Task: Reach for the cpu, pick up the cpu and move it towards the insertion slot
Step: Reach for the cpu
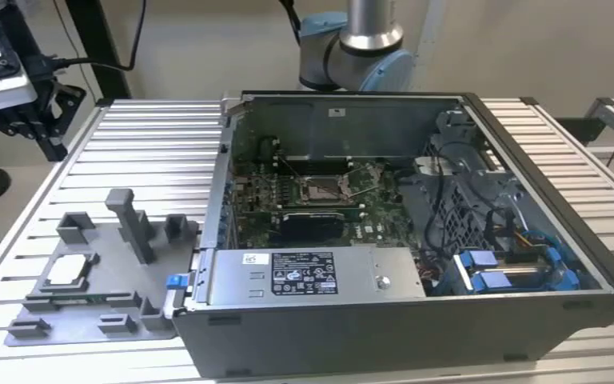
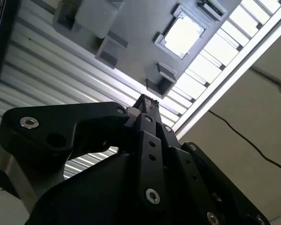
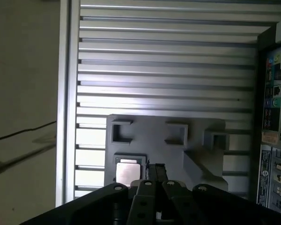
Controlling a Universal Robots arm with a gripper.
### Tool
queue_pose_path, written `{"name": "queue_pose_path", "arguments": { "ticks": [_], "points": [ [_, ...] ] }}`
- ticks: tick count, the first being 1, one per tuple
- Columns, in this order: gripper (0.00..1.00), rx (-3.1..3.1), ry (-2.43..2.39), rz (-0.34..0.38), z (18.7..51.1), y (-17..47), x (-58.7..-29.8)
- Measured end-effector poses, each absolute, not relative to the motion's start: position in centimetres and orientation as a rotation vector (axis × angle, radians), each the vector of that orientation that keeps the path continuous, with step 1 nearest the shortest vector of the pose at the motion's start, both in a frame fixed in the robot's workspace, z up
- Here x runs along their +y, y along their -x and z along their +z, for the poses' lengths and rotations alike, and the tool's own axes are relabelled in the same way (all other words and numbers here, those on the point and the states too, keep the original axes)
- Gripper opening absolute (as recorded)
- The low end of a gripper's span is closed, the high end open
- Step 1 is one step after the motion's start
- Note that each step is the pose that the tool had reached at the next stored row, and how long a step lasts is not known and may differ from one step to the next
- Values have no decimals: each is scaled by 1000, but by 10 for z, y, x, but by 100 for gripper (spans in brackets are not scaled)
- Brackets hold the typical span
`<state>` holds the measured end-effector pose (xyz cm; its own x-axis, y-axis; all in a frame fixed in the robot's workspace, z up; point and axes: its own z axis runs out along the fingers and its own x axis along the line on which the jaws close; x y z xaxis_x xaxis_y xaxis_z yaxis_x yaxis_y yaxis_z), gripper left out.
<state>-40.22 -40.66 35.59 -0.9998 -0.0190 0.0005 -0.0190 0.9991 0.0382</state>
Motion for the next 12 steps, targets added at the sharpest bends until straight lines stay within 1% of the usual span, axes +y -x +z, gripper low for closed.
{"name": "queue_pose_path", "arguments": {
  "ticks": [12],
  "points": [
    [0,-3140,-30,-60,356,417,-433]
  ]
}}
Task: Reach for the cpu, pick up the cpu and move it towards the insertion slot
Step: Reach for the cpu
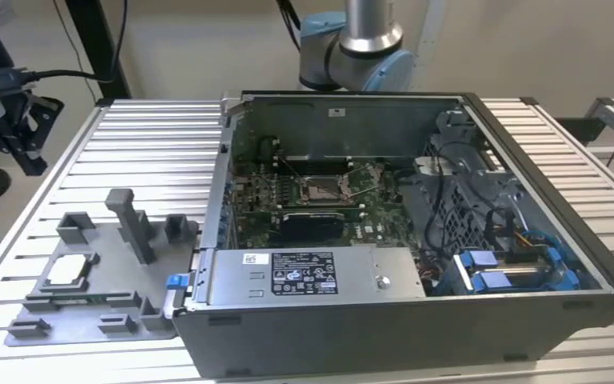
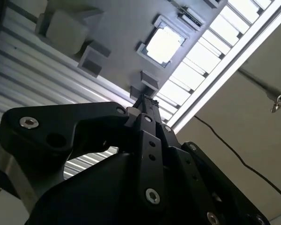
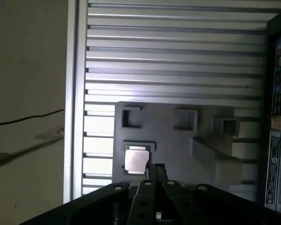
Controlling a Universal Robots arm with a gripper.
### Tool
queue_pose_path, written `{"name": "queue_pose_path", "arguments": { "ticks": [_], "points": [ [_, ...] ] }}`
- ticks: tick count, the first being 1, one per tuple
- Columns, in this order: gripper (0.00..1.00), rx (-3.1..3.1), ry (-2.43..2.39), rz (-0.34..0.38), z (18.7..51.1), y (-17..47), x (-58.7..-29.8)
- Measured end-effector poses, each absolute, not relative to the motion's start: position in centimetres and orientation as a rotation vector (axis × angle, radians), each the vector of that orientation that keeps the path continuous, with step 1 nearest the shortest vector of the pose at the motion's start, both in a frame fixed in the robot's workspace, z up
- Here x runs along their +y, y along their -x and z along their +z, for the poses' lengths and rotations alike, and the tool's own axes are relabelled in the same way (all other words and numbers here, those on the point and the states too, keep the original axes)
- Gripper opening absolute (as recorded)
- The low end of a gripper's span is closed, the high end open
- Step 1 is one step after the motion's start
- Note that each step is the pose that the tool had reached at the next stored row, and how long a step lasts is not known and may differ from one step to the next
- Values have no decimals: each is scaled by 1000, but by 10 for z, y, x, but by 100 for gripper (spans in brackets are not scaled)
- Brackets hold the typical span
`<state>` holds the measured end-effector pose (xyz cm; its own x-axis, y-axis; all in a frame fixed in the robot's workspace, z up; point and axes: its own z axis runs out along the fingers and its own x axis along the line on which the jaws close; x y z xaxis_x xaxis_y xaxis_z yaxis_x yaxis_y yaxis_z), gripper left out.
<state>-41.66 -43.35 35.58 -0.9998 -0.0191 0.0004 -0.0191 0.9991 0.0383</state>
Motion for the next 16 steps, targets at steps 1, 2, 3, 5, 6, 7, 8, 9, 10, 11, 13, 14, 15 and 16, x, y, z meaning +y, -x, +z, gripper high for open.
{"name": "queue_pose_path", "arguments": {
  "ticks": [1,2,3,5,6,7,8,9,10,11,13,14,15,16],
  "points": [
    [0,-3140,-30,-60,356,418,-435],
    [0,-3140,-30,-60,356,419,-437],
    [0,-3140,-30,-60,356,421,-438],
    [0,-3140,-30,-60,356,424,-440],
    [0,-3140,-30,-60,355,426,-441],
    [0,-3140,-30,-60,355,427,-442],
    [0,-3140,-30,-60,355,429,-442],
    [0,-3140,-30,-60,355,430,-443],
    [0,-3140,-30,-60,355,430,-443],
    [0,-3140,-30,-60,355,430,-444],
    [0,-3140,-30,-60,355,430,-445],
    [0,-3140,-30,-60,355,430,-446],
    [0,-3140,-30,-60,355,430,-448],
    [0,-3140,-30,-60,355,430,-448]
  ]
}}
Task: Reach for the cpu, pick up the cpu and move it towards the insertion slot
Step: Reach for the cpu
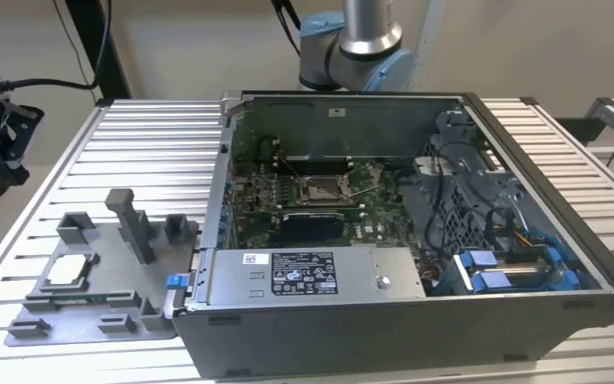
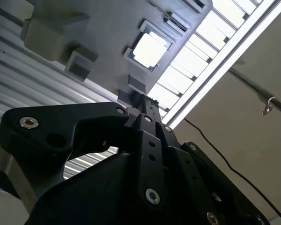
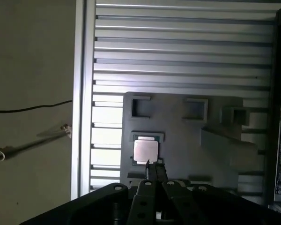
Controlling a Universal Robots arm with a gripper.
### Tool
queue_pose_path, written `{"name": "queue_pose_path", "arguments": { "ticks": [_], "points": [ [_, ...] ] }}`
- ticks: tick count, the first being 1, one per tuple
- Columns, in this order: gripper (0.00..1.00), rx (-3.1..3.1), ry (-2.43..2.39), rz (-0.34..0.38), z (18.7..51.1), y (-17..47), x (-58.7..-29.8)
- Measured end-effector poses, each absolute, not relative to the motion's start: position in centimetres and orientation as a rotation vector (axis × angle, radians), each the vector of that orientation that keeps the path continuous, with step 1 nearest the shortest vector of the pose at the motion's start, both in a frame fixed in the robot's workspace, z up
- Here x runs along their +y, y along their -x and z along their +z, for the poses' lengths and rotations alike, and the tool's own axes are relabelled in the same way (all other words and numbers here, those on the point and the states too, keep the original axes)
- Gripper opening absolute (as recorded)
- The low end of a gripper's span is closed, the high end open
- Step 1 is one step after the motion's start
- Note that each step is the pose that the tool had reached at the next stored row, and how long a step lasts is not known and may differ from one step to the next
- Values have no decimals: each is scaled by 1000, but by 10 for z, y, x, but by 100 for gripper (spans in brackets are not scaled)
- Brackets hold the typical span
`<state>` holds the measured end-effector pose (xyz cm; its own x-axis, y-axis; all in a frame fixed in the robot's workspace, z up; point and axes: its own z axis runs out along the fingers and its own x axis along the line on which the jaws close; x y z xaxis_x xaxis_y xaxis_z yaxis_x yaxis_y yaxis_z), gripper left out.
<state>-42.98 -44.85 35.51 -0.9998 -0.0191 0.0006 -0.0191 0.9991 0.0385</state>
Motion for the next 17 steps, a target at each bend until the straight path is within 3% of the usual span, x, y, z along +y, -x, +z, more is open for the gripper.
{"name": "queue_pose_path", "arguments": {
  "ticks": [17],
  "points": [
    [0,-3140,-30,-60,355,428,-451]
  ]
}}
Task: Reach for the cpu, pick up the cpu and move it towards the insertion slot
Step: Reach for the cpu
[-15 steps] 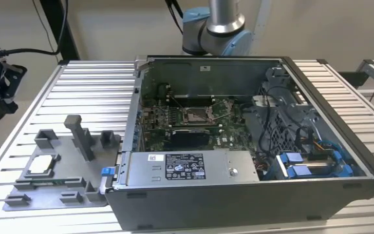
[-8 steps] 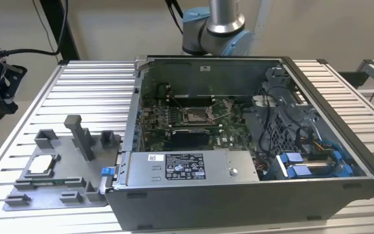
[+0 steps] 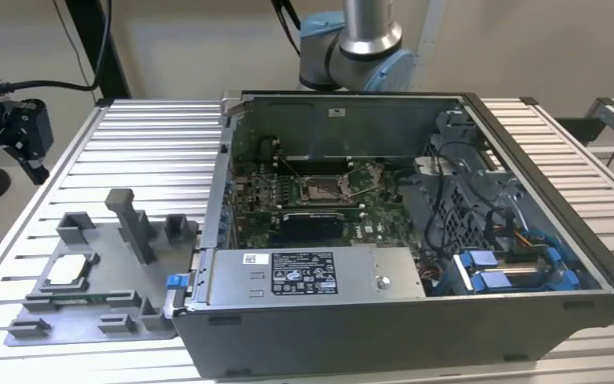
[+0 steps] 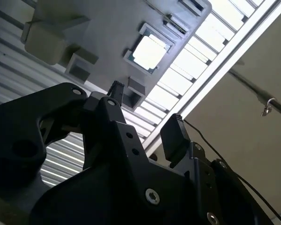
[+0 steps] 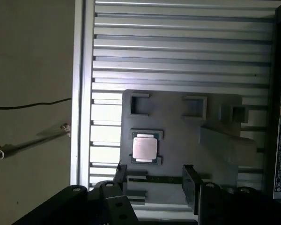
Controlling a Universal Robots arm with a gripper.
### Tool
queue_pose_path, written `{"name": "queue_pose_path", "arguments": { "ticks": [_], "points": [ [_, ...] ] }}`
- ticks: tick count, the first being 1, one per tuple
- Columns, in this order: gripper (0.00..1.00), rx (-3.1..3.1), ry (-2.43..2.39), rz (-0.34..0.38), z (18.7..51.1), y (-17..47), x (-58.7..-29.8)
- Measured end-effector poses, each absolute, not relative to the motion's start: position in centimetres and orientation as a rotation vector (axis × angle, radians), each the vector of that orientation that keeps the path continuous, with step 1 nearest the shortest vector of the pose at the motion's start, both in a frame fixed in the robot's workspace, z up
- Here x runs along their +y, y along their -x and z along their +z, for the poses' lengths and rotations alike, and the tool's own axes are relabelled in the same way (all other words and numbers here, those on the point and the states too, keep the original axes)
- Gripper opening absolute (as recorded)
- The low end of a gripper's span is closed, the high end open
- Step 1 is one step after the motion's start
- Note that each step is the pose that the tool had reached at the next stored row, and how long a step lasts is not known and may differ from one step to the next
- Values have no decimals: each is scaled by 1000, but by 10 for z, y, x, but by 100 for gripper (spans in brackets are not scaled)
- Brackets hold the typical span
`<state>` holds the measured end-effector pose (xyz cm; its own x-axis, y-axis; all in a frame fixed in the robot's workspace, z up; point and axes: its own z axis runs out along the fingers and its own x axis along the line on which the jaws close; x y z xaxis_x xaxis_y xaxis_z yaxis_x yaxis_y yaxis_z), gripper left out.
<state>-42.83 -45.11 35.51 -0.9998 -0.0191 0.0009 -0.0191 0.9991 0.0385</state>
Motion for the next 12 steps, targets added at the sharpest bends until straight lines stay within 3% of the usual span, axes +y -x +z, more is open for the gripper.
{"name": "queue_pose_path", "arguments": {
  "ticks": [12],
  "points": [
    [0,-3140,-30,-60,348,428,-451]
  ]
}}
